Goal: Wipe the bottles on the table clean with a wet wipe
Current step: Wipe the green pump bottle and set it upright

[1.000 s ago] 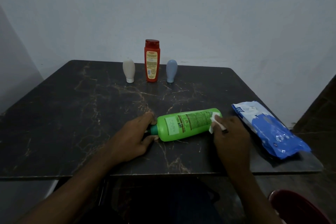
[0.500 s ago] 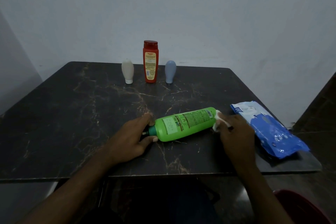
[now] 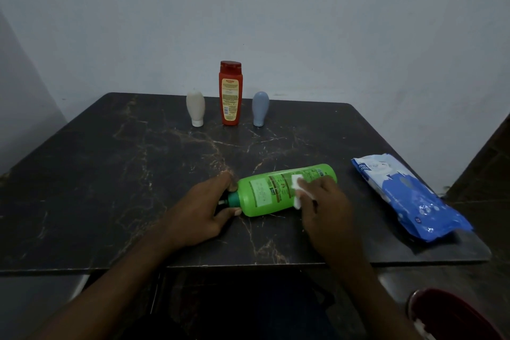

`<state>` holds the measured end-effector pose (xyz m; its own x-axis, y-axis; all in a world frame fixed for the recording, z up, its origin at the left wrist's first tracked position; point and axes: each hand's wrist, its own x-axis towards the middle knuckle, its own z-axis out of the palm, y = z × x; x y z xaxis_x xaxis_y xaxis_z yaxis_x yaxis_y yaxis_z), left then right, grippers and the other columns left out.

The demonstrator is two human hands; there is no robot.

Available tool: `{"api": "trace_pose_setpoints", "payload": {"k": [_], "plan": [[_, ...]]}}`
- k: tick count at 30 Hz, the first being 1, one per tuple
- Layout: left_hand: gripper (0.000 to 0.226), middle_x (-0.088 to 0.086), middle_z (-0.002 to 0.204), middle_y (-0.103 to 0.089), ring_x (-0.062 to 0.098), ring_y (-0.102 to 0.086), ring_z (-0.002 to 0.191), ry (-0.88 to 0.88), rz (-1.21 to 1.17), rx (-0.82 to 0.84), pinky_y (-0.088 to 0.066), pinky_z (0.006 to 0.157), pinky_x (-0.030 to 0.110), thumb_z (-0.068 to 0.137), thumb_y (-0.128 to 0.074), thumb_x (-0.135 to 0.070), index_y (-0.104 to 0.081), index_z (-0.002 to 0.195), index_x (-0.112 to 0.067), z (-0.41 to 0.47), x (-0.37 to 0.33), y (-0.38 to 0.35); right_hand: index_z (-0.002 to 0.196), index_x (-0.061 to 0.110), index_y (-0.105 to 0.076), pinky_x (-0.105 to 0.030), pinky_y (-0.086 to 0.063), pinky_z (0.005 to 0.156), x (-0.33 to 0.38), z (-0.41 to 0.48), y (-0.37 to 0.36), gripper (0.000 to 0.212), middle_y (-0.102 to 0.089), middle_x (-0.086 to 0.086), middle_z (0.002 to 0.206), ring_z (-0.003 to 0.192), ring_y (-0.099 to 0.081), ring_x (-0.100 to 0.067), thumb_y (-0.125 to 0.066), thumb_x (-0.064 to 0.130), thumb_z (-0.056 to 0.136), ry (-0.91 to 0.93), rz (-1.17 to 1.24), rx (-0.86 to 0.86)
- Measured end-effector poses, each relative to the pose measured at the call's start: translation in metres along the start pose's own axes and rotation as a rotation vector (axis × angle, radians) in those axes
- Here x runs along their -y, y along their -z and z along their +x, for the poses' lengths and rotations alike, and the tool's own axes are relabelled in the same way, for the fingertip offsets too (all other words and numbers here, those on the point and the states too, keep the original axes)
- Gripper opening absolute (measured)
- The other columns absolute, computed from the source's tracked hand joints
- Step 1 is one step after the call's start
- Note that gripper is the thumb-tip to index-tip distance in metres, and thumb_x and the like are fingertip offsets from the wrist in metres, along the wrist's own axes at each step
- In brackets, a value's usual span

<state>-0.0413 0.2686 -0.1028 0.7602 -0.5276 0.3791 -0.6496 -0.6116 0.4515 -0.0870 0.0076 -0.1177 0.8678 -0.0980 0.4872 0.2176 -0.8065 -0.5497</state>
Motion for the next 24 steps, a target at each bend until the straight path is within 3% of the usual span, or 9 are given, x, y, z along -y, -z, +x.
{"api": "trace_pose_setpoints", "payload": {"k": [4,6,8,11,17,24], "plan": [[0.030,-0.017,0.095,-0.058,0.001,-0.057,0.085,0.002,0.005,0.001,-0.047,0.071,0.023,0.087,-0.076,-0.031,-0.050,0.102,-0.027,0.001,-0.001,0.000,0.105,0.014,-0.066,-0.025,-0.049,0.064,-0.032,0.011,0.016,0.021,-0.058,0.001,0.096,0.075,-0.055,-0.005,-0.052,0.027,0.096,-0.248,-0.002,-0.190],[0.032,-0.016,0.097,-0.059,0.001,-0.057,0.086,-0.002,0.016,-0.005,-0.049,0.073,0.024,0.086,-0.077,-0.029,-0.051,0.104,-0.027,0.001,-0.002,0.000,0.108,0.013,-0.066,-0.021,-0.046,0.062,-0.025,0.010,0.014,0.019,-0.057,0.001,0.098,0.077,-0.056,-0.007,-0.055,0.023,0.096,-0.270,0.001,-0.188],[0.031,-0.016,0.097,-0.059,0.001,-0.057,0.086,-0.004,0.021,-0.010,-0.049,0.073,0.024,0.086,-0.077,-0.029,-0.051,0.103,-0.027,0.000,-0.002,0.000,0.118,0.015,-0.064,-0.014,-0.043,0.063,-0.003,0.005,0.003,0.024,-0.055,0.004,0.103,0.079,-0.055,-0.003,-0.057,0.019,0.096,-0.179,0.040,-0.134],[0.029,-0.013,0.096,-0.059,0.004,-0.056,0.085,-0.019,0.032,-0.014,-0.047,0.071,0.023,0.086,-0.077,-0.027,-0.052,0.101,-0.024,0.000,-0.004,0.000,0.129,0.016,-0.059,-0.023,-0.055,0.070,0.035,-0.006,-0.020,0.032,-0.052,0.007,0.110,0.083,-0.055,-0.003,-0.054,0.020,0.098,0.030,0.068,-0.031],[0.026,-0.009,0.100,-0.060,0.005,-0.056,0.088,-0.026,0.038,-0.005,-0.047,0.074,0.024,0.088,-0.074,-0.024,-0.055,0.104,-0.021,0.000,-0.004,0.000,0.128,0.021,-0.060,-0.031,-0.051,0.067,0.069,-0.022,-0.036,0.033,-0.053,0.005,0.103,0.086,-0.054,-0.014,-0.052,0.024,0.096,0.284,-0.037,0.059],[0.026,-0.011,0.097,-0.057,0.003,-0.053,0.086,-0.068,0.038,-0.013,-0.043,0.073,0.018,0.089,-0.074,-0.026,-0.053,0.104,-0.021,0.000,-0.005,0.001,0.116,0.013,-0.066,-0.028,-0.054,0.066,0.002,0.010,-0.001,0.024,-0.052,0.004,0.097,0.075,-0.054,-0.006,-0.054,0.022,0.098,-0.051,-0.018,-0.103]]}}
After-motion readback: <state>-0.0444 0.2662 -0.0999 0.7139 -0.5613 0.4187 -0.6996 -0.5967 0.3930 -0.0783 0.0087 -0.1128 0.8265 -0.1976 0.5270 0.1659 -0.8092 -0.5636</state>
